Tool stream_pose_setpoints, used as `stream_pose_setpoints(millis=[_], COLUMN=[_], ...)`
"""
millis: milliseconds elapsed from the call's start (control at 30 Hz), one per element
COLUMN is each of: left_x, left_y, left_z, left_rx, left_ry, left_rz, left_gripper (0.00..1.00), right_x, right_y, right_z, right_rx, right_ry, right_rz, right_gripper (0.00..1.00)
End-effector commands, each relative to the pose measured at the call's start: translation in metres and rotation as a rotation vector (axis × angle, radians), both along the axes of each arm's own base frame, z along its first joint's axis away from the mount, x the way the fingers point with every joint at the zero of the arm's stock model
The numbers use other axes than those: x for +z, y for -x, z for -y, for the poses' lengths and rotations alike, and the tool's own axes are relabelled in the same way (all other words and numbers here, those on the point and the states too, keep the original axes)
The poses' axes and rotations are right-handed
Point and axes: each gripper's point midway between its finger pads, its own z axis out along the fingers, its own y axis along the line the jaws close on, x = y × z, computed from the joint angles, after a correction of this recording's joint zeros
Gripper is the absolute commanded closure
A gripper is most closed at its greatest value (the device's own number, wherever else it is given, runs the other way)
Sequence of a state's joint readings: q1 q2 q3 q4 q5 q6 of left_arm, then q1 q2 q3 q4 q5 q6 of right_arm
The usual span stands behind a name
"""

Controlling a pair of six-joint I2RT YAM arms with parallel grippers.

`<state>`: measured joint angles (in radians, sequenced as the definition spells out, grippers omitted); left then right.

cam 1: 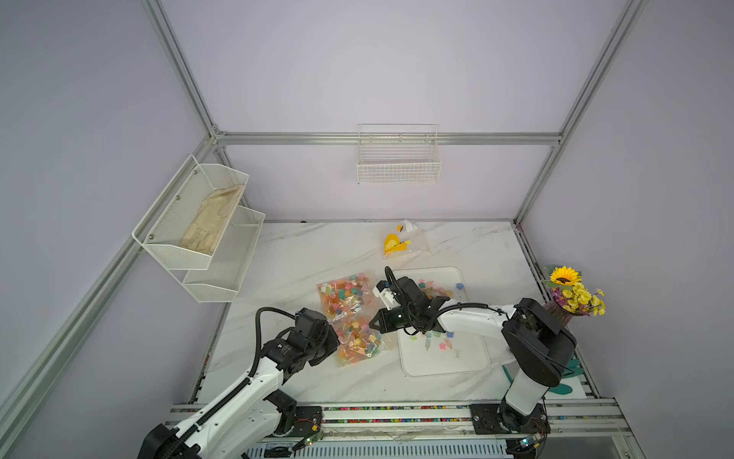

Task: Pour candies out of the ziploc bag
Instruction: Pick up the ziploc bag from the center of the board.

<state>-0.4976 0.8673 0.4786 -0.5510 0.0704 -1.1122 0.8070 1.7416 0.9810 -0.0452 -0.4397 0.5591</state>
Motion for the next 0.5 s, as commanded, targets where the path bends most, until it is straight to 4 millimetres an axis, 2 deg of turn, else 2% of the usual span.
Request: stream_pose_setpoints(millis=[0,200,300,433,467], left_x=[0.039,0.049,0.041,0.017,0.012], left_y=[-0.021,-0.030,-0.030,-0.023,-0.021], left_z=[0.010,0.016,0.014,0.010,0.010], left_rx=[-0.038,-0.060,-0.061,-0.034,-0.032], left_ry=[0.013,0.008,-0.012,-0.020,-0.019], left_rz=[0.086,0.107,0.094,0.029,0.020], left_gripper=[1.00,1.00,1.00,0.69,0.65], right_x=[0.008,0.004,0.003,0.003,0.003], right_y=[-0.004,-0.003,-0.003,-0.002,-0.003], right_z=[-0.007,-0.004,-0.004,-0.004,-0.003], right_rx=[0.005,-0.001,0.001,0.005,0.006], right_ry=[-0.027,-0.019,-0.017,-0.013,-0.012], right_rz=[0.029,0.032,0.030,0.034,0.036], right_gripper=[0.99,1.00,1.00,1.00,1.00])
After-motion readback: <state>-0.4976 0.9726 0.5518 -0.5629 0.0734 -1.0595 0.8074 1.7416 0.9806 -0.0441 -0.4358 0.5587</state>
